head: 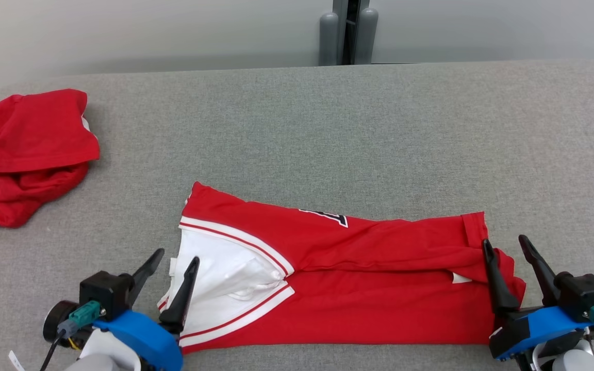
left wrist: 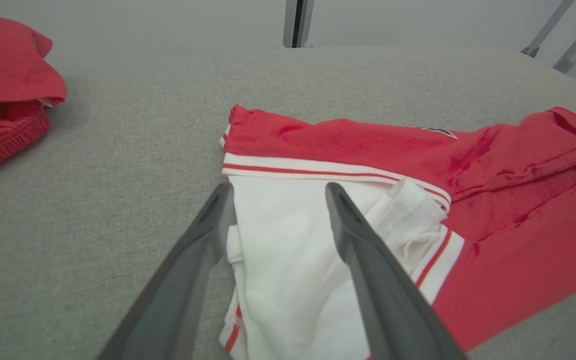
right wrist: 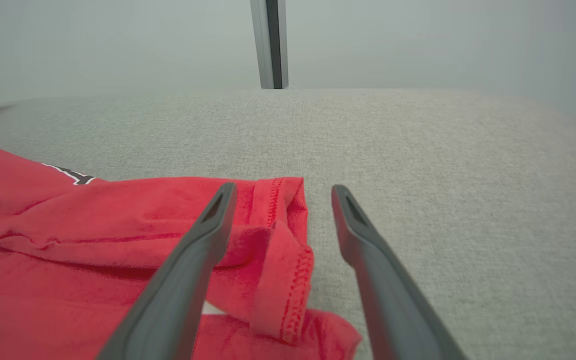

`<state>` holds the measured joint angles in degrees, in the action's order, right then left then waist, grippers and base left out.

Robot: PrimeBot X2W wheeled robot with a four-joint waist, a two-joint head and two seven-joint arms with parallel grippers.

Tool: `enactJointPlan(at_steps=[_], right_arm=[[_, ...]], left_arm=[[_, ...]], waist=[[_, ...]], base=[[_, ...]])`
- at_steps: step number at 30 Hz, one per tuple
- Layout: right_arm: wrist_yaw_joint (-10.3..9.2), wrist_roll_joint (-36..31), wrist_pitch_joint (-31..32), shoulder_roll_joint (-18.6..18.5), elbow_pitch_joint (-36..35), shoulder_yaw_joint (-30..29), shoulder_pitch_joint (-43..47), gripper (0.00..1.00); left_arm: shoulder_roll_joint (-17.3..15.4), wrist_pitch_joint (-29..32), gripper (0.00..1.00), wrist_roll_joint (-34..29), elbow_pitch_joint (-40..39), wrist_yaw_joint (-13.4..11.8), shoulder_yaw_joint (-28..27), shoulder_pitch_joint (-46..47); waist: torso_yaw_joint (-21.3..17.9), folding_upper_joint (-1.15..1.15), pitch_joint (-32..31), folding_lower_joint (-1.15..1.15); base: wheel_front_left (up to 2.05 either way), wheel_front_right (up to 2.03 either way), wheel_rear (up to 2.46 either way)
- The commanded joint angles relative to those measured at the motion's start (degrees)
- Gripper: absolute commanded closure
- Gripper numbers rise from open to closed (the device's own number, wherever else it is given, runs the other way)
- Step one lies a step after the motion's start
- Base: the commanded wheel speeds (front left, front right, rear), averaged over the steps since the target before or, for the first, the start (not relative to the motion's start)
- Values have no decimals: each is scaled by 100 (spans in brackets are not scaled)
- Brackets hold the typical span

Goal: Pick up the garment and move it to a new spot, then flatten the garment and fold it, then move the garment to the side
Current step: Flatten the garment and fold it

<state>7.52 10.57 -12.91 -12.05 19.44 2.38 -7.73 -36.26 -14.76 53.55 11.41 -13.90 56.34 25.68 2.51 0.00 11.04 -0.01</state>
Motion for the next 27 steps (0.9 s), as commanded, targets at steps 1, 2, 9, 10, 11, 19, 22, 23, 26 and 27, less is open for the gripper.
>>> enactJointPlan(at_steps=[1, 2, 9, 10, 11, 19, 22, 23, 26, 27], right_arm=[[-6, -2, -53, -1, -131, -9, 96, 0], [-6, -2, -53, -1, -131, -9, 96, 0], [-6, 20, -21, 23, -182, -91, -96, 0], [-6, -44, 4, 15, -126, -100, -149, 0], [-6, -93, 19, 32, -67, -113, -198, 0], [-6, -214, 307, 317, 790, -61, -384, 0], [-6, -148, 327, 344, 1061, -19, -382, 0], [-6, -126, 342, 374, 1146, 2, -366, 0], [-5, -37, 383, 417, 1363, 134, -311, 0], [-4, 11, 376, 437, 1396, 200, -300, 21]], left_arm=[[112, -49, 0, -182, -15, -77, -256, -86], [112, -49, 0, -182, -15, -77, -256, -86], [741, -46, 0, -1555, -398, -175, -1780, -527], [845, -47, 0, -1722, -427, -137, -1993, -593], [963, -47, 0, -1897, -446, -107, -2196, -668], [1928, -48, 0, -3258, -649, 322, -3822, -1244], [2222, -49, 0, -3581, -713, 495, -4260, -1411], [2306, -48, 0, -3681, -716, 564, -4391, -1465], [2527, -48, 0, -3933, -700, 776, -4719, -1574], [2596, -48, 0, -4019, -690, 843, -4822, -1603]], waist=[[-17, 0, -12, 1], [-17, 0, -12, 1], [-53, 0, 33, 1], [-58, 0, 47, 1], [-62, 0, 60, 1], [-100, 0, 129, 1], [-115, 0, 137, 1], [-120, 0, 140, 1], [-134, 0, 157, 1], [-139, 0, 163, 1]], base=[[0, 0, 0], [0, 0, 0], [0, 0, 0], [0, 0, 0], [0, 0, 0], [0, 0, 0], [0, 0, 0], [0, 0, 0], [0, 0, 0], [0, 0, 0]])
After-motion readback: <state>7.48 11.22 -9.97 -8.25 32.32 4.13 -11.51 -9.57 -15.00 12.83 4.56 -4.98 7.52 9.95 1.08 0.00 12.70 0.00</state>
